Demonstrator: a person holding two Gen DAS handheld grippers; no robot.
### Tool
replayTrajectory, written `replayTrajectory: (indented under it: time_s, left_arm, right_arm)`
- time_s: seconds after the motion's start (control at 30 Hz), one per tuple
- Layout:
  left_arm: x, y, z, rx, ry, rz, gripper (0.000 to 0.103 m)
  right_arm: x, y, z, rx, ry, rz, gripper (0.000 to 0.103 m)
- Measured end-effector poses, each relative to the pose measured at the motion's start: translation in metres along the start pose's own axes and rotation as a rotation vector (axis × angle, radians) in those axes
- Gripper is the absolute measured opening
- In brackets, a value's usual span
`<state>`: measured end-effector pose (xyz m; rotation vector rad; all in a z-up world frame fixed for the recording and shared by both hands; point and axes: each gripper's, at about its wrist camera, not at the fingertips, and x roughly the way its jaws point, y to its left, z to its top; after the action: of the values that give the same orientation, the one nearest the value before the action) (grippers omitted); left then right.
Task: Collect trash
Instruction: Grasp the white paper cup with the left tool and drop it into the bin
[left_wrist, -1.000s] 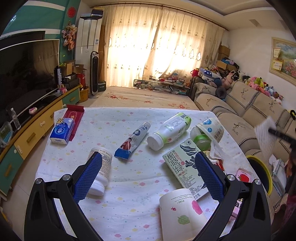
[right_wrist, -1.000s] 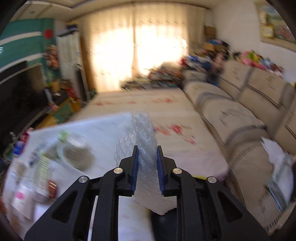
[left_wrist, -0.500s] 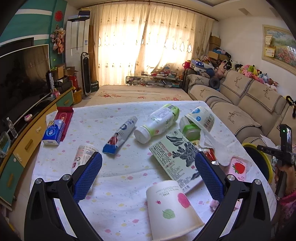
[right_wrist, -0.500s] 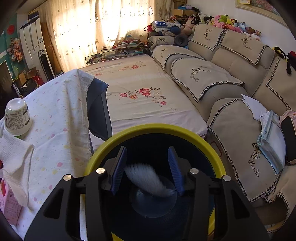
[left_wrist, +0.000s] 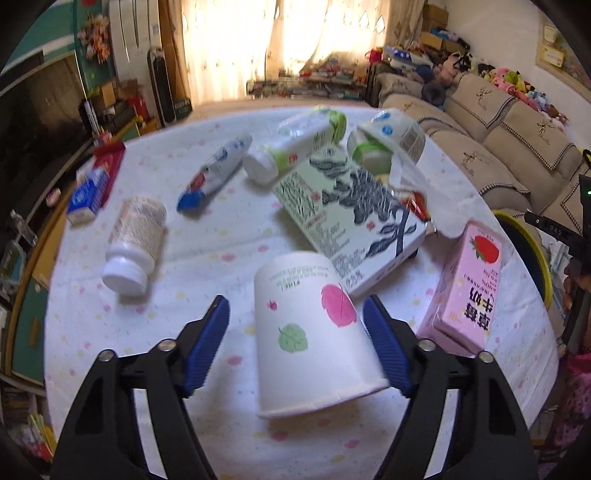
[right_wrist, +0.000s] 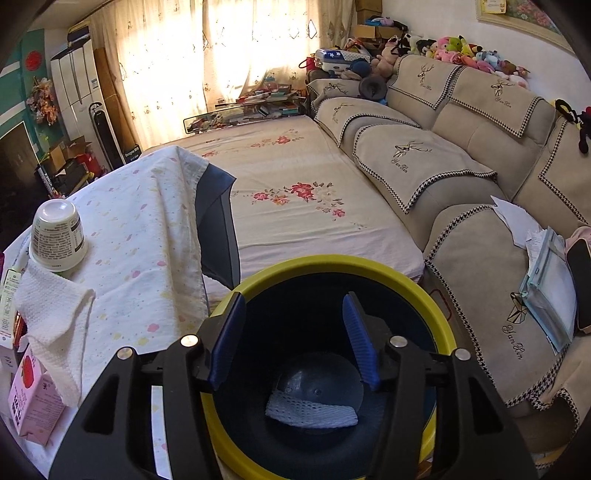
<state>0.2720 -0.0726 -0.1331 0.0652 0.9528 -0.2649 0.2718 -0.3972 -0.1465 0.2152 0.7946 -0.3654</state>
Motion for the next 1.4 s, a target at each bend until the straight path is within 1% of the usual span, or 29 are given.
replayTrajectory:
  time_s: [0.07,0.17,0.33,0.47,0.6,0.63,0.73,0.87,0.97,1.17,1.27,1.33,1.4]
  left_arm:
    - [0.003,0.0,-0.003,0.004,0.022,0.007,0.066]
    - [0.006,0.0,-0.008,0.002,0.047,0.004,0.063]
    - [0.001,0.003,-0.008,-0.004,0.042,-0.008,0.056]
    - [-0.017,-0.001,-0.006,0.018,0.016,-0.017,0.056]
    - [-0.047,-0.017,0.006,0.054,-0.044,-0.035,0.056]
    - [-0.056,-0.026,0.01,0.074,-0.064,-0.044,0.056]
    - [-0.073,-0.061,0.021,0.143,-0.102,-0.108,0.057]
    - [-0.069,-0.123,0.034,0.247,-0.101,-0.204,0.057]
    - [-0.057,-0.175,0.043,0.307,-0.088,-0.283,0.057]
    - [-0.024,-0.268,0.061,0.389,-0.042,-0.37,0.059]
    - [-0.004,-0.305,0.068,0.416,-0.019,-0.401,0.06]
    - [0.01,-0.326,0.07,0.43,-0.01,-0.396,0.061]
    - [0.025,-0.344,0.074,0.438,-0.001,-0.397,0.063]
  right_arm:
    - [-0.001,0.002,0.0,-0.003,0.001,0.008,0.053]
    - [-0.003,0.006,-0.001,-0.01,0.003,0.024,0.053]
    - [-0.006,0.012,-0.002,-0.02,0.006,0.051,0.053]
    - [-0.011,0.011,-0.002,-0.016,-0.002,0.071,0.053]
    - [-0.019,0.003,-0.002,0.002,-0.02,0.089,0.053]
    - [-0.021,-0.001,-0.001,0.009,-0.027,0.092,0.053]
    - [-0.031,-0.017,-0.002,0.036,-0.047,0.096,0.053]
    - [-0.046,-0.046,-0.006,0.075,-0.075,0.085,0.053]
    - [-0.059,-0.071,-0.011,0.1,-0.097,0.061,0.053]
    - [-0.075,-0.116,-0.023,0.157,-0.118,0.03,0.053]
    - [-0.081,-0.135,-0.029,0.183,-0.126,0.023,0.053]
    - [-0.084,-0.144,-0.033,0.197,-0.127,0.024,0.054]
    - [-0.087,-0.151,-0.036,0.204,-0.128,0.024,0.058]
